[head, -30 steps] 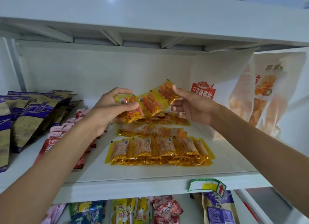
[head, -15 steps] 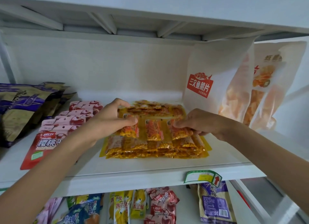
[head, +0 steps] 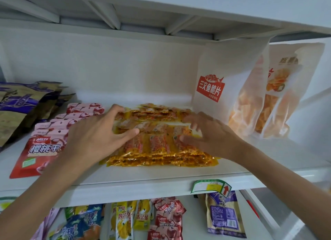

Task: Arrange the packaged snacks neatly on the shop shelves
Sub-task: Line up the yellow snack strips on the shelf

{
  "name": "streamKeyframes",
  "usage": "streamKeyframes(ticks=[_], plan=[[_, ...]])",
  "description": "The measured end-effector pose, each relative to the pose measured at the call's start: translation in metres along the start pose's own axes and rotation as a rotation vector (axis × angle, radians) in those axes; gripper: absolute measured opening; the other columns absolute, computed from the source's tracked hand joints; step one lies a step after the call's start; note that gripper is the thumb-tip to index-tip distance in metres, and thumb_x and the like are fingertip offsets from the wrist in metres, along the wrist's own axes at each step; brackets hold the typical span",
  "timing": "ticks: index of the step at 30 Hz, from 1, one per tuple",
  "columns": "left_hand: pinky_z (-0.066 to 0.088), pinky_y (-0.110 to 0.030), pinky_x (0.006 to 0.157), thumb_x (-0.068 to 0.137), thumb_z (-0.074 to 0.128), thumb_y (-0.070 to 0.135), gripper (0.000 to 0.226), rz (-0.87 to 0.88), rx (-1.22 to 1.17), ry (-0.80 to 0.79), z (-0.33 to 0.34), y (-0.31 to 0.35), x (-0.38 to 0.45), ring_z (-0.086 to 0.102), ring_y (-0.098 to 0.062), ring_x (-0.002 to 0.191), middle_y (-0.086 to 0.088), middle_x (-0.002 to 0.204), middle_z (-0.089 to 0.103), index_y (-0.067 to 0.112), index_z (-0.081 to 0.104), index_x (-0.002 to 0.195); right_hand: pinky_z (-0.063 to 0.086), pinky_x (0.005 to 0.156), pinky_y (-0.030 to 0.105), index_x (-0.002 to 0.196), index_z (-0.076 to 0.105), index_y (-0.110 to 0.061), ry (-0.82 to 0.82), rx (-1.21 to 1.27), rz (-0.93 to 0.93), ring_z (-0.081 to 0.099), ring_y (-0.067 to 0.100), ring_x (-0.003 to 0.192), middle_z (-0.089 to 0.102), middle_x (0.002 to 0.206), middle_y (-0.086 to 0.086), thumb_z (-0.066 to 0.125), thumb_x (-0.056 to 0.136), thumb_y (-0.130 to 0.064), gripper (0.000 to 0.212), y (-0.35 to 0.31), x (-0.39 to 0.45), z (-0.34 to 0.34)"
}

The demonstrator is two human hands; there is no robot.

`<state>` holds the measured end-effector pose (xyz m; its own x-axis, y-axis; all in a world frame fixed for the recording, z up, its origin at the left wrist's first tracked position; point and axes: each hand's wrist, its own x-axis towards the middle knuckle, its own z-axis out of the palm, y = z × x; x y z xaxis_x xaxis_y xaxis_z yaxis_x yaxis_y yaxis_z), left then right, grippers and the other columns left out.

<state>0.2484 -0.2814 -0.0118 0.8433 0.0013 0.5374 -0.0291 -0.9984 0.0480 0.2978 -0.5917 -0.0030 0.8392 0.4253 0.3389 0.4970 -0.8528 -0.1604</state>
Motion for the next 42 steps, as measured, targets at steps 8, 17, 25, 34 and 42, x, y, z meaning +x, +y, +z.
streamKeyframes(ticks=[8,17,25,34,42], plan=[[0.042,-0.047,0.115,0.105,0.037,0.066,0.045,0.517,-0.473,-0.223,0.04,0.005,-0.014,0.039,0.009,0.141,0.033,0.149,0.047,0.053,0.051,0.146,0.046,0.093,0.036,0.127,0.07,-0.043,0.068,0.107,-0.258,0.046,-0.01,0.101,0.062,0.118,-0.026,0.036,0.101,-0.067,0.049,0.009,-0.011,0.03],[0.04,-0.038,0.111,0.106,0.033,0.067,0.045,0.478,-0.468,-0.135,0.049,0.006,-0.02,0.04,0.007,0.139,0.038,0.143,0.048,0.053,0.054,0.144,0.046,0.098,0.029,0.105,0.075,-0.045,-0.166,0.333,-0.13,0.06,-0.004,0.112,0.067,0.117,-0.026,0.062,0.098,-0.055,0.018,0.01,0.028,-0.002],[0.027,-0.031,0.117,0.106,0.034,0.067,0.045,0.486,-0.42,-0.125,0.048,0.004,-0.023,0.02,0.004,0.152,0.04,0.149,0.042,0.055,0.05,0.146,0.048,0.102,0.039,0.142,0.056,-0.027,-0.344,-0.205,-0.102,0.059,0.022,0.124,0.061,0.136,-0.004,0.059,0.096,-0.064,0.059,0.021,0.127,0.038],[0.029,-0.035,0.121,0.106,0.036,0.066,0.043,0.482,-0.444,-0.131,0.046,0.003,-0.024,0.018,0.002,0.153,0.043,0.149,0.041,0.056,0.049,0.147,0.057,0.09,0.047,0.111,0.073,-0.01,-0.401,-0.102,-0.062,0.067,0.031,0.104,0.071,0.112,0.009,0.078,0.091,-0.037,0.034,0.022,0.154,0.04],[0.036,-0.044,0.119,0.107,0.036,0.065,0.044,0.481,-0.46,-0.112,0.047,0.002,-0.026,0.022,0.001,0.153,0.04,0.147,0.045,0.054,0.05,0.147,0.05,0.099,0.033,0.13,0.066,-0.017,-0.302,-0.037,-0.053,0.06,0.022,0.121,0.064,0.13,0.001,0.063,0.1,-0.052,0.047,0.008,0.153,0.014]])
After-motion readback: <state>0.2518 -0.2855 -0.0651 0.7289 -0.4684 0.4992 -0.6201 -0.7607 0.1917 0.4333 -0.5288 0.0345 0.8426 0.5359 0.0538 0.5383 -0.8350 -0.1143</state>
